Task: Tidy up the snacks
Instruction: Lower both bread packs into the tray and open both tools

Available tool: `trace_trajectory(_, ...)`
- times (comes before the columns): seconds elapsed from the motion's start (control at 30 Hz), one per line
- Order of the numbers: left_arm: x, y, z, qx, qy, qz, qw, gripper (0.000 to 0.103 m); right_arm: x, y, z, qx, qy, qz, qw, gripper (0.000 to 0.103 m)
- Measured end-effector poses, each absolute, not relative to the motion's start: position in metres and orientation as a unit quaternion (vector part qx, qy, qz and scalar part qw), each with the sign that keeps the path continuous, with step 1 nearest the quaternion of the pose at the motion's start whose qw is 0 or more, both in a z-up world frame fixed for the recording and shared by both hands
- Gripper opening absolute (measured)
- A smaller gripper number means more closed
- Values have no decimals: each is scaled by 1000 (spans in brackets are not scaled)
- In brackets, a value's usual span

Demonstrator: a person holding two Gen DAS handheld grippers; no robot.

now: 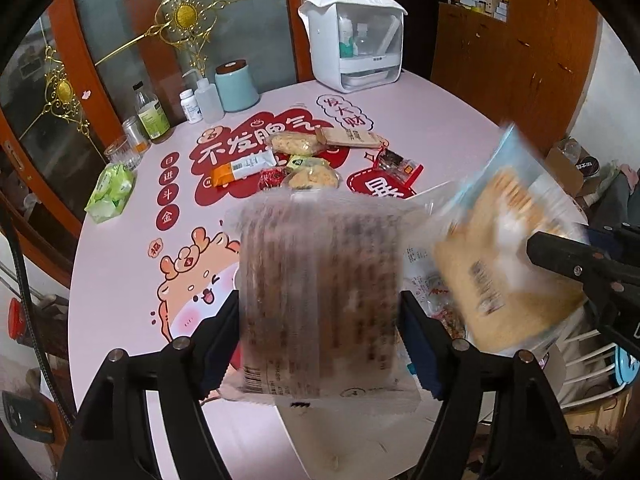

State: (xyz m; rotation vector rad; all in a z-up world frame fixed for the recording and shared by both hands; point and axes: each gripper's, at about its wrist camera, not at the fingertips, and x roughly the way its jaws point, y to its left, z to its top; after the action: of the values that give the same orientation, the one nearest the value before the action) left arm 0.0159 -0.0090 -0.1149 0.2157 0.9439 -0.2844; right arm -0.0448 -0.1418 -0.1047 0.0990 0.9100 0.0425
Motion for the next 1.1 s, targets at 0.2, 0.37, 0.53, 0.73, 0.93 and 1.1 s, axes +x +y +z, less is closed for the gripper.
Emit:
trace_trajectory(0.2, 11, -10, -100, 106, 414, -136, 894, 97, -49, -139, -99, 32, 428, 16, 903, 56)
trace_trajectory(0.37, 13, -14, -98, 115, 415, -139, 892, 98, -55, -148, -93, 30, 420, -2, 907, 56)
trace_trajectory(0.53, 16, -17, -95, 116, 418, -139, 890, 98, -63, -156, -77, 25, 397, -20, 917, 56)
trace_trajectory(0.73, 27, -23, -83, 102, 422, -150, 888, 98, -66, -163, -59, 18, 376, -39, 926, 56)
trace_trajectory(0.93, 35, -33, -64, 101, 405, -159, 895, 98, -69, -173, -47, 27, 360, -46, 931, 56)
trace_trajectory(1.1, 47, -32, -47, 82, 390, -154, 904, 98, -68, -181, -39, 34, 351, -49, 934, 56)
